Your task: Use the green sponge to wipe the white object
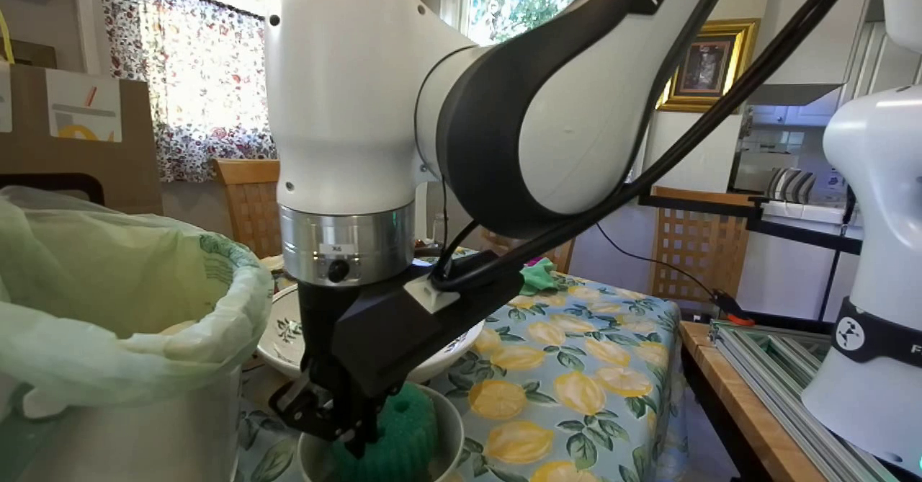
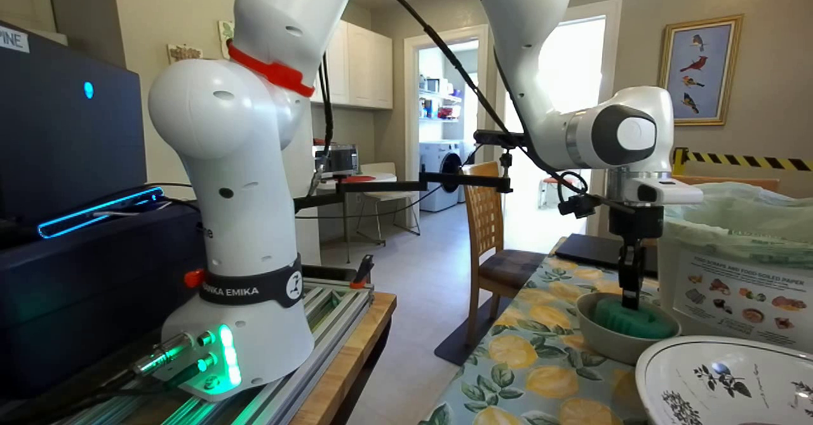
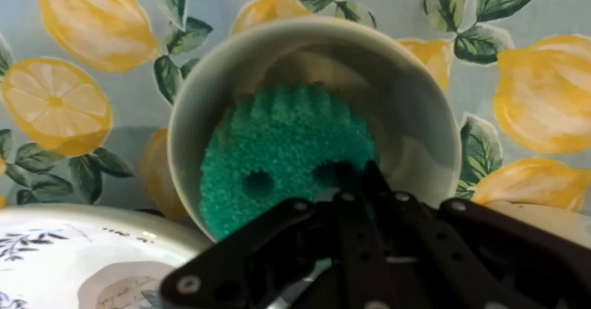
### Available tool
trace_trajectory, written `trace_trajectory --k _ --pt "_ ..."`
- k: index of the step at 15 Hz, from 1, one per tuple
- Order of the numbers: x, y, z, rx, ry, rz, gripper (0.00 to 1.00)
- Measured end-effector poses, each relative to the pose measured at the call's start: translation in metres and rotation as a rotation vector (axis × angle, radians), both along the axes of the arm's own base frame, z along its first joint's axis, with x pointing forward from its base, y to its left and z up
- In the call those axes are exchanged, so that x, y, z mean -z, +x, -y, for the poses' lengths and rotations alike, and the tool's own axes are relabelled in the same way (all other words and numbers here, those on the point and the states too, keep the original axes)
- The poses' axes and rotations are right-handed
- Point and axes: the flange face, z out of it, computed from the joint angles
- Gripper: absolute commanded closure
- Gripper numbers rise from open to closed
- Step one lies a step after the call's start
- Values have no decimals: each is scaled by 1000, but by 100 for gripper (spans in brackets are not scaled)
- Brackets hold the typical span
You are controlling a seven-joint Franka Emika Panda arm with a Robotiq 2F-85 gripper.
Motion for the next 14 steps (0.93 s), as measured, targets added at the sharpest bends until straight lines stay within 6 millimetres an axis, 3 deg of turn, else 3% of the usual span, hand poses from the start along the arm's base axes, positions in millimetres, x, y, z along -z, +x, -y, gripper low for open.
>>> trace_trajectory --k 4,10,14 --pt "1 -14 -10 -25 4 -5 98" --pt "1 -33 -51 -99 17 -11 98" --pt "-4 -32 -61 -117 24 0 98"
